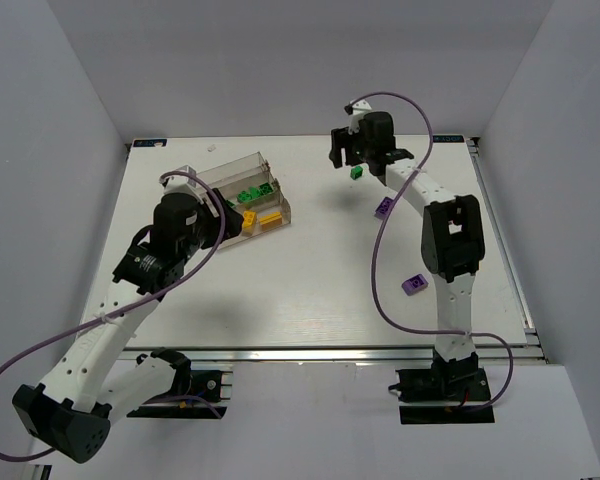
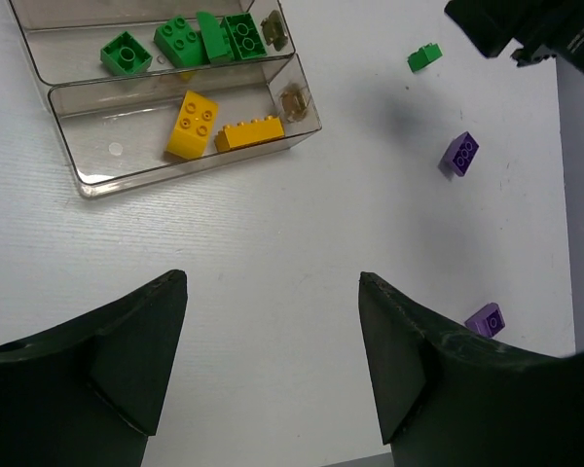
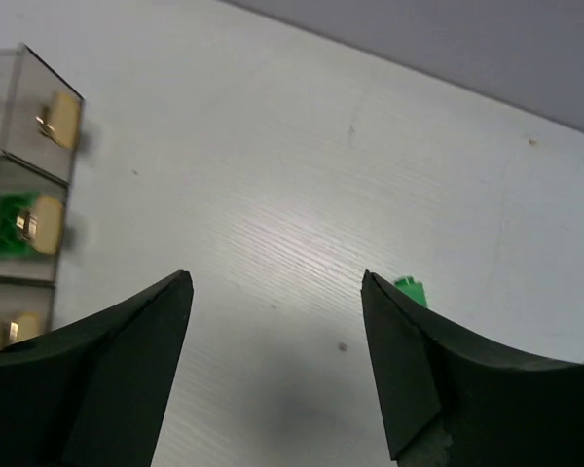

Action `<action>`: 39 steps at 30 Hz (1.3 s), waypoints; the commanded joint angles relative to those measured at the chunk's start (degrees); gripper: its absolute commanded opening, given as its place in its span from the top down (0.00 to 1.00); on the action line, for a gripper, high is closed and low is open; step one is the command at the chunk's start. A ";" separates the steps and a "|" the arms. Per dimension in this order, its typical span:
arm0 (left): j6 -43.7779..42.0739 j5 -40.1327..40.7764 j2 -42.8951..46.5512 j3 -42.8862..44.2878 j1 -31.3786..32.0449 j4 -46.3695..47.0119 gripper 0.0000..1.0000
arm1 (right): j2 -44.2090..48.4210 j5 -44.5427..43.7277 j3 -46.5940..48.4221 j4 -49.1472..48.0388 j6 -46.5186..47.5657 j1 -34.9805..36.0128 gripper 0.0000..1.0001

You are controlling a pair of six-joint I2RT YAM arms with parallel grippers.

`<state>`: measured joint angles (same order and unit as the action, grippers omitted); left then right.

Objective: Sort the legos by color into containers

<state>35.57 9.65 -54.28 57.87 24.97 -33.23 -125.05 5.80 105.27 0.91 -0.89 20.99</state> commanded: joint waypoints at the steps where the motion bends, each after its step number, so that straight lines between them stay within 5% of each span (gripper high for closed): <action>1: 0.11 -0.95 -0.21 0.05 -0.19 2.47 0.19 | -0.09 4.64 -1.57 4.88 6.05 -1.38 0.23; 9: 0.46 -1.39 -0.03 -0.91 -0.19 3.26 0.19 | -7.12 8.70 7.91 14.99 21.35 -5.87 0.20; 14: 0.64 -1.91 -0.47 -0.83 -0.19 3.79 0.19 | -13.54 6.68 16.62 19.04 22.59 -7.19 0.21; 28: 1.52 -2.09 -0.56 -0.30 -0.19 3.26 0.19 | -18.38 11.15 19.00 16.41 23.03 -7.46 0.33; 31: 1.61 -2.01 -0.39 -0.04 -0.19 2.83 0.19 | -19.00 12.56 19.61 15.70 23.12 -7.55 0.42; 35: 1.96 -1.30 0.58 0.23 -0.19 1.86 0.19 | -19.00 12.13 19.62 15.70 23.82 -7.37 0.74; 39: 2.66 -0.77 1.81 -0.12 -0.19 1.50 0.19 | -17.34 13.96 19.53 16.40 24.79 -7.37 0.86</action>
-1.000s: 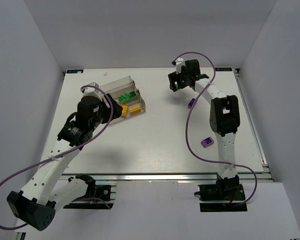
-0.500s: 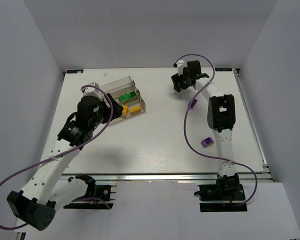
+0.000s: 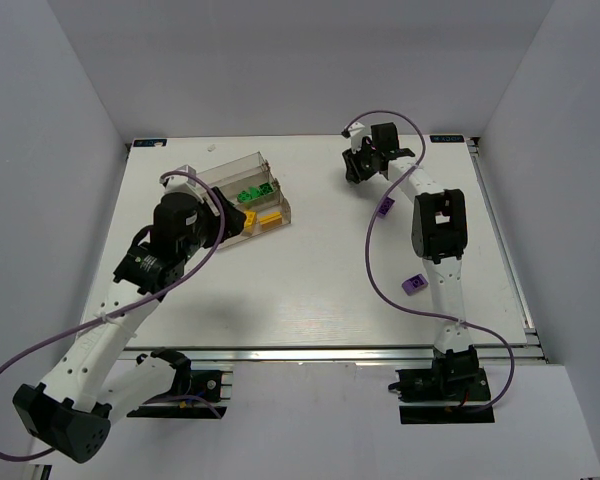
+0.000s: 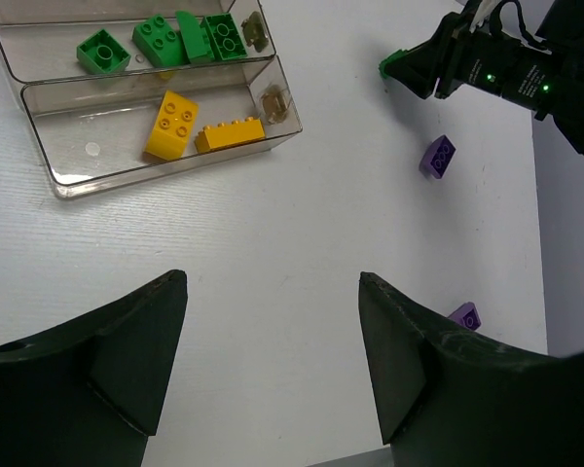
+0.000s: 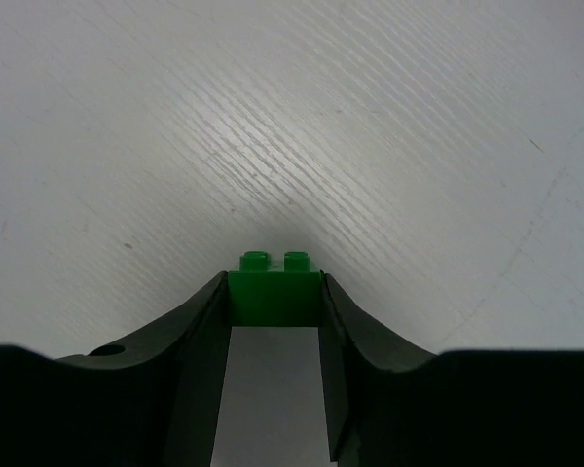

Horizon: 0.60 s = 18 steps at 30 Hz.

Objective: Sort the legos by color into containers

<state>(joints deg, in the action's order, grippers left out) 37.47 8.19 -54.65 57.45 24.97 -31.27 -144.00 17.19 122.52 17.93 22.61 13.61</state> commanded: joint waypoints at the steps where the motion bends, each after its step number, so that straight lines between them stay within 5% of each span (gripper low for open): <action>1: 0.93 0.69 2.27 0.12 -0.19 -0.55 0.19 | 2.67 3.80 1.59 -0.62 1.47 0.19 0.90; 8: 1.46 2.01 3.68 0.12 -0.19 0.24 0.19 | 15.14 24.62 -4.92 -9.05 -4.50 5.81 0.94; 18: 2.95 4.20 5.34 1.17 -0.19 -0.81 0.19 | 8.48 19.65 3.68 -15.03 -15.23 17.76 0.94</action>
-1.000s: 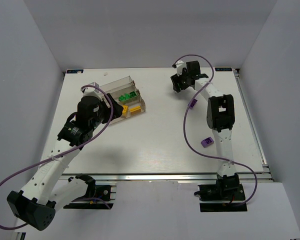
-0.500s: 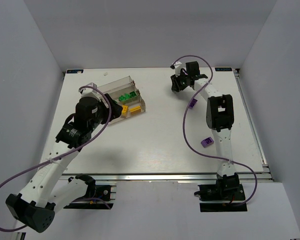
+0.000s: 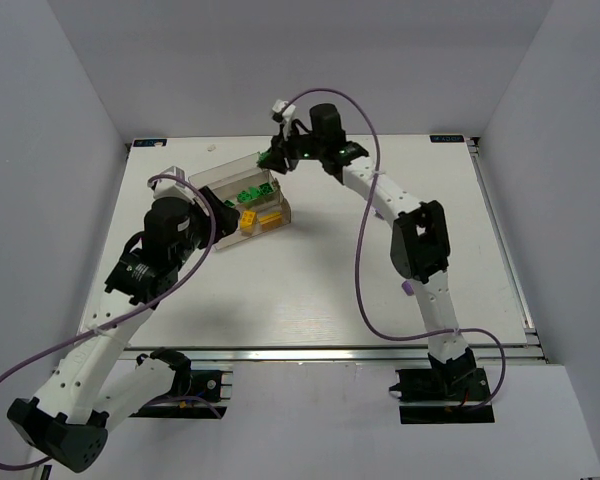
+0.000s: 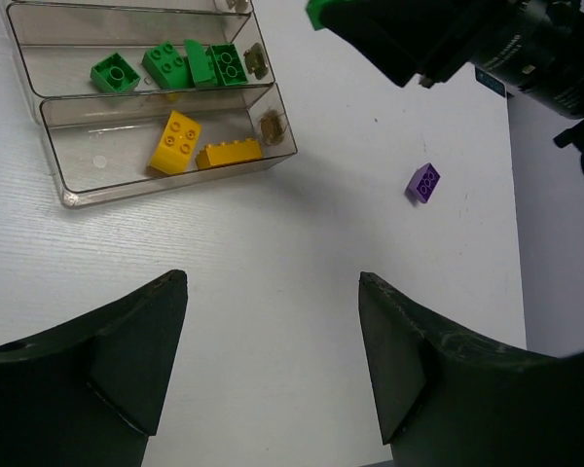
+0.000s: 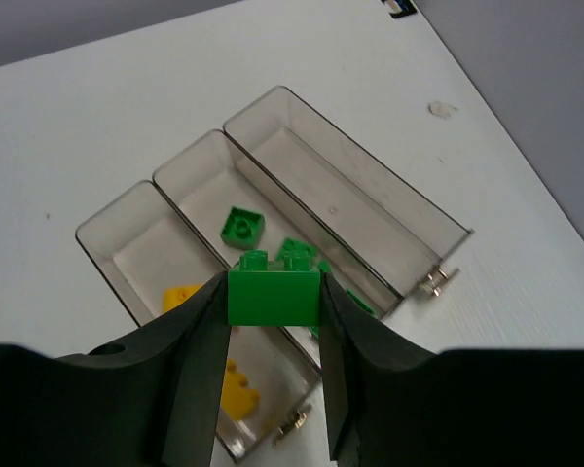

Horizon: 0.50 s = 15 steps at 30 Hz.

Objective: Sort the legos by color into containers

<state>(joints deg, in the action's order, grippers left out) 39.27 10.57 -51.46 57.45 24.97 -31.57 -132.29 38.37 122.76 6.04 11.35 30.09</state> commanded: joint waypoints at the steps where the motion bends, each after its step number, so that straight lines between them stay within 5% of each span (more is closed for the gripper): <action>1: 1.42 2.17 2.50 0.91 0.34 -0.51 0.19 | -3.67 -4.15 3.36 -4.80 -4.15 2.25 0.94; 10: 5.12 1.83 4.88 -2.08 0.34 0.02 0.19 | -9.47 -15.16 5.21 -8.33 -2.48 5.95 0.95; 14: 5.38 0.95 4.44 -2.52 0.34 0.72 0.20 | -9.74 -15.69 4.07 -8.59 -1.16 6.56 0.67; 15: 5.47 0.77 4.01 -2.52 0.34 0.90 0.20 | -9.83 -15.69 3.98 -8.85 -1.07 6.56 0.53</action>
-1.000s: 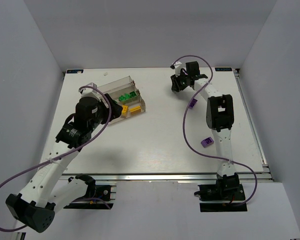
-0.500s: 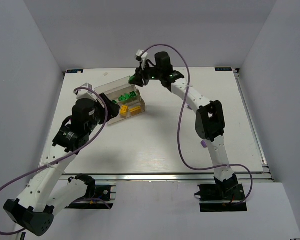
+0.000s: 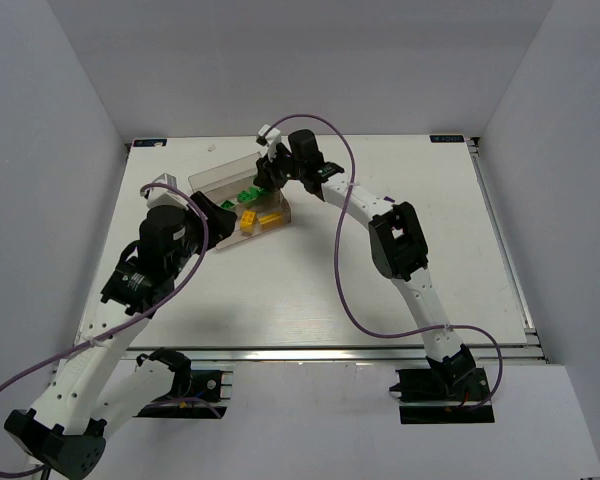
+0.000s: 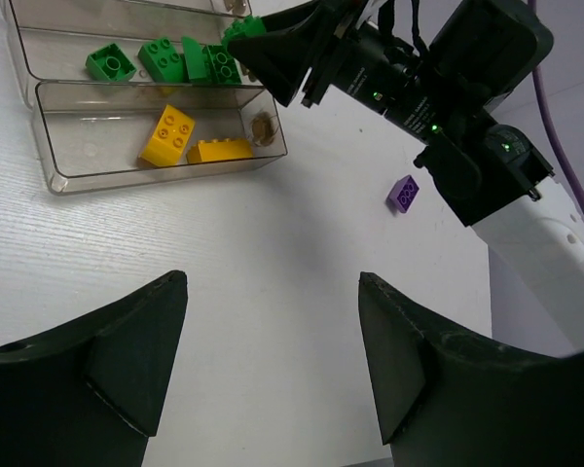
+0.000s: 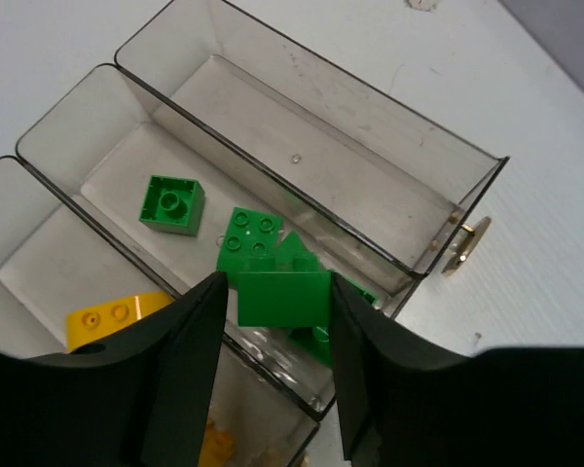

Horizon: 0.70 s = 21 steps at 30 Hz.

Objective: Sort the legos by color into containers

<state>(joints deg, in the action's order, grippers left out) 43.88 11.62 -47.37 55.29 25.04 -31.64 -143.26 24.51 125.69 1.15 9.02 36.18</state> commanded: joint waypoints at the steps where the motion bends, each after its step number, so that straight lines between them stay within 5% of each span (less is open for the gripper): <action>1: 0.77 -0.45 -0.26 -0.27 0.28 1.40 0.20 | 1.23 -1.84 1.14 -3.87 1.44 0.38 0.48; 3: 0.77 -1.33 -0.87 -0.18 0.28 1.93 0.20 | 1.49 -1.49 1.14 -3.96 1.27 0.64 0.37; 11: 0.16 -8.36 -5.62 -1.50 0.28 8.86 0.24 | 8.07 0.53 -1.85 -1.86 -1.53 -0.67 0.33; 14: -1.16 -11.53 -8.59 -1.33 0.28 12.38 0.39 | 13.87 2.82 -5.18 3.31 -4.96 -3.13 0.48; 15: -1.60 -14.40 -10.00 -0.80 0.80 13.00 0.52 | 15.54 3.95 -8.06 4.73 -5.76 -5.83 0.66; 18: -4.06 -21.18 -17.03 1.40 0.80 16.42 0.72 | 22.92 8.33 -14.31 9.83 -8.22 -12.69 1.00; 20: -5.46 -26.09 -21.51 4.11 0.80 18.88 0.91 | 27.85 10.81 -19.41 13.68 -8.05 -17.26 1.00; 21: -5.90 -27.34 -26.14 5.17 0.80 19.42 0.92 | 28.73 13.69 -20.12 20.06 -6.22 -18.85 1.00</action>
<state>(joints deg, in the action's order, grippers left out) 40.84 -6.98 -67.59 56.60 25.61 -17.21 -120.99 31.62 107.92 11.09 3.14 24.69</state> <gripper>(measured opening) 0.097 0.017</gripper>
